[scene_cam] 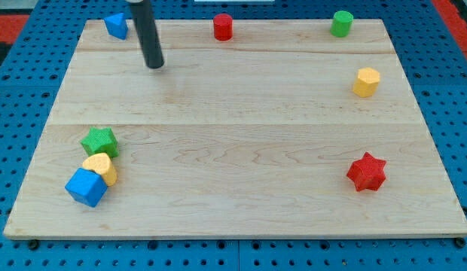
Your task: Slide the blue triangle towards the green star
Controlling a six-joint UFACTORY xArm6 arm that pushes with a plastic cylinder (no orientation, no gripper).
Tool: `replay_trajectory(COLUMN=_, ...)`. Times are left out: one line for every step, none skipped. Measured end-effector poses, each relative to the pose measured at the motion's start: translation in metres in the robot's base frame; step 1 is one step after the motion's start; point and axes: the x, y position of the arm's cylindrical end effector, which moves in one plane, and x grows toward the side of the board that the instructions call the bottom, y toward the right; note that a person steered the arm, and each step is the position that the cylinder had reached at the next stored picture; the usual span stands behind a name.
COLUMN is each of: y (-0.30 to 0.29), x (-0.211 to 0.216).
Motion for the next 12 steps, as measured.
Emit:
replay_trajectory(y=-0.009, x=-0.083)
replay_trajectory(y=-0.019, x=-0.103)
replay_trajectory(y=-0.046, x=-0.103)
replay_trajectory(y=-0.064, x=-0.103)
replay_trajectory(y=-0.105, x=-0.103)
replay_trajectory(y=-0.160, x=-0.100)
replay_trajectory(y=-0.168, x=-0.084)
replay_trajectory(y=-0.139, x=-0.056)
replay_trajectory(y=-0.118, x=-0.023)
replay_trajectory(y=-0.085, x=-0.015)
replay_trajectory(y=-0.051, x=-0.016)
replay_trajectory(y=-0.051, x=0.004)
